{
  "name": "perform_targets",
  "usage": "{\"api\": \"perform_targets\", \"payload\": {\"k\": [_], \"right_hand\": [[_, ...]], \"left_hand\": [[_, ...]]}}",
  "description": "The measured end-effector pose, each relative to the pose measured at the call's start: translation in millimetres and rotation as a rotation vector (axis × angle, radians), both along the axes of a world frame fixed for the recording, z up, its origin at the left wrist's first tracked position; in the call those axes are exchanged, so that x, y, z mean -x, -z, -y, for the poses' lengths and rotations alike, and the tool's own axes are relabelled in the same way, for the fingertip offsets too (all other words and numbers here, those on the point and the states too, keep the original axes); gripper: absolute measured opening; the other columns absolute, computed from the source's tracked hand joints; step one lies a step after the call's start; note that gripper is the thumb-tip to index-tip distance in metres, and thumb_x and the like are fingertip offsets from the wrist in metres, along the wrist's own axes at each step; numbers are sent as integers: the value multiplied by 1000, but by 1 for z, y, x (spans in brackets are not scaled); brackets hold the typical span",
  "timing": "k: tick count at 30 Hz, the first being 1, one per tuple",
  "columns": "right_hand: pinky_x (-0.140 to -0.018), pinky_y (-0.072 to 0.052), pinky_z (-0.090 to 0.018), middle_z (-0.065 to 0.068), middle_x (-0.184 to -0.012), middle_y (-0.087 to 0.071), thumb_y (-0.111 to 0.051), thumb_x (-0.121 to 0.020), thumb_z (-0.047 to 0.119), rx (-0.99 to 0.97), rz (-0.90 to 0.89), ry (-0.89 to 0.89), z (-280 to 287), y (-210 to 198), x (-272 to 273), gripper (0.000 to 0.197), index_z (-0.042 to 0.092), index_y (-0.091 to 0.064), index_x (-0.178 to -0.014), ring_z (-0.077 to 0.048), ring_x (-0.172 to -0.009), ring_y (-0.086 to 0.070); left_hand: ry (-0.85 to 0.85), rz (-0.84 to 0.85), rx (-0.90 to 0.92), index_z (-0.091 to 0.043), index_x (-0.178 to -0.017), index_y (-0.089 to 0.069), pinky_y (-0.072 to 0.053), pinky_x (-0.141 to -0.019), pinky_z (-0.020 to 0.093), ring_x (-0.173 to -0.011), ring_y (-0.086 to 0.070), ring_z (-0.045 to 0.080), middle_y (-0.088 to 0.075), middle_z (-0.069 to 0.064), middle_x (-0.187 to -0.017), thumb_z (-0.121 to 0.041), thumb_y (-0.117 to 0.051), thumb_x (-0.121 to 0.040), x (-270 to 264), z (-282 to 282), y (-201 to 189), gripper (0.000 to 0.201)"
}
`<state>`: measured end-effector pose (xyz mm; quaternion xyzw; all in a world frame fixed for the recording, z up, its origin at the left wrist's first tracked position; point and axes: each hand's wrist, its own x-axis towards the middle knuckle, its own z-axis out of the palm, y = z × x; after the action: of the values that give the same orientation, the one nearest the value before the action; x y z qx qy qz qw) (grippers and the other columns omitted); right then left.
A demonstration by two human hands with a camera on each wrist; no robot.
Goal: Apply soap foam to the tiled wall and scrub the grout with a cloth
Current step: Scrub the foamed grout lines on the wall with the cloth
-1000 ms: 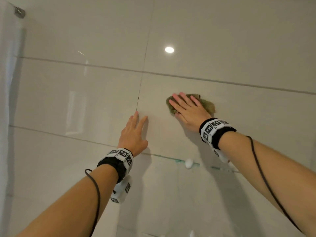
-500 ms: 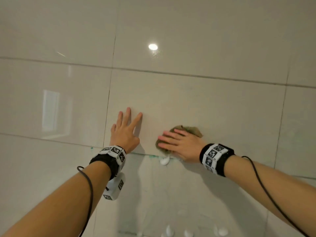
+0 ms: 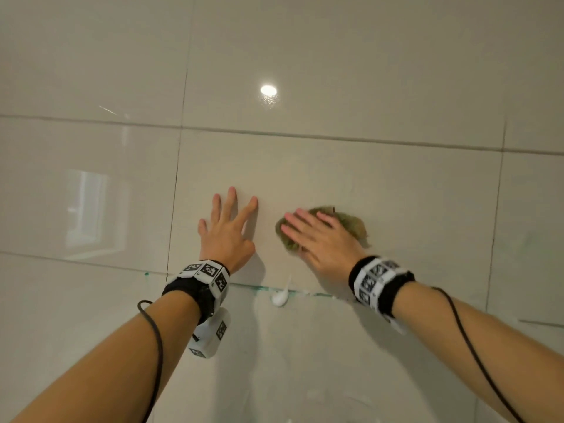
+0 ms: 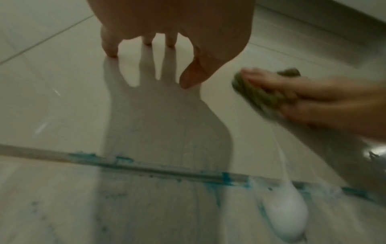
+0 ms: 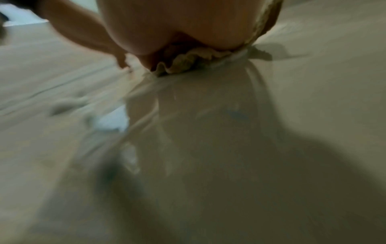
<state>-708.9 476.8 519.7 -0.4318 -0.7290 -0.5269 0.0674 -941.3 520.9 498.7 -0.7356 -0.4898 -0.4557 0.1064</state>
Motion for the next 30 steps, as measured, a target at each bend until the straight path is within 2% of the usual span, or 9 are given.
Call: {"api": "perform_targets", "payload": {"k": [3,5,10,13,17,20,23,27,30], "right_hand": [[-112,-22,-40,2,-155,-37,-39,-95,38,112,123,-22,15,50,-20,54,25,-43,-147,-20,-143,-36],[-114,-21,-39,2,-156,-37,-38,-95,38,131,183,15,19,50,-32,54,26,-42,-147,-20,-143,-36],[-112,-17,-42,-4,-155,-38,-31,-95,38,24,-4,113,19,-35,-40,56,22,-42,-148,-27,-141,-38],[-114,-10,-42,-6,-159,-28,-25,-97,36,-51,-127,85,22,-79,-41,57,20,-36,-150,-30,-146,-27],[-119,-8,-39,-7,-163,-16,-43,-98,13,-132,-189,10,20,-103,-44,58,16,-27,-153,-28,-150,-13],[-117,-7,-33,-11,-159,-26,-56,-86,-3,-174,-175,-64,15,-95,-40,69,8,-33,-150,-29,-147,-25],[-116,-10,-33,-10,-157,-31,-61,-84,4,-134,-99,-80,10,-59,-39,71,7,-33,-150,-24,-144,-31],[-115,-20,-36,-7,-156,-34,-40,-96,23,33,92,-13,23,-4,-61,56,9,-35,-150,-23,-144,-34],[-115,-21,-35,-7,-155,-37,-30,-99,28,46,128,29,38,-4,-89,54,9,-38,-148,-22,-142,-36]], "left_hand": [[13,-25,10,-48,-153,-17,-14,-118,62,-153,13,25,11,-5,-167,-10,-51,-84,-4,5,-2,86],[26,-63,9,-49,-153,-16,-13,-118,63,-153,14,26,12,-5,-167,-11,-48,-87,-10,9,-4,83],[27,-73,-5,-48,-152,-18,-12,-117,65,-152,16,27,14,-5,-166,-10,-50,-82,-22,14,-9,86],[19,-101,-3,-50,-152,-13,-11,-117,66,-152,19,26,18,-7,-165,-10,-52,-82,-22,12,-8,90],[17,-106,-15,-53,-151,-11,-10,-116,68,-152,20,23,19,-8,-164,-13,-53,-83,-22,8,-7,90],[10,-110,-21,-53,-151,-9,-9,-116,68,-151,20,23,20,-8,-164,-14,-53,-83,-24,7,-6,90],[8,-119,-25,-53,-152,-7,-8,-115,69,-151,21,23,21,-8,-164,-14,-54,-82,-24,6,-5,92],[32,-83,-9,-51,-152,-8,-7,-115,70,-152,19,25,20,-7,-164,-16,-54,-83,-30,8,-4,90],[25,-125,-25,-51,-153,-5,-9,-114,71,-152,19,27,21,-6,-164,-28,-55,-87,-42,13,-7,86]]}}
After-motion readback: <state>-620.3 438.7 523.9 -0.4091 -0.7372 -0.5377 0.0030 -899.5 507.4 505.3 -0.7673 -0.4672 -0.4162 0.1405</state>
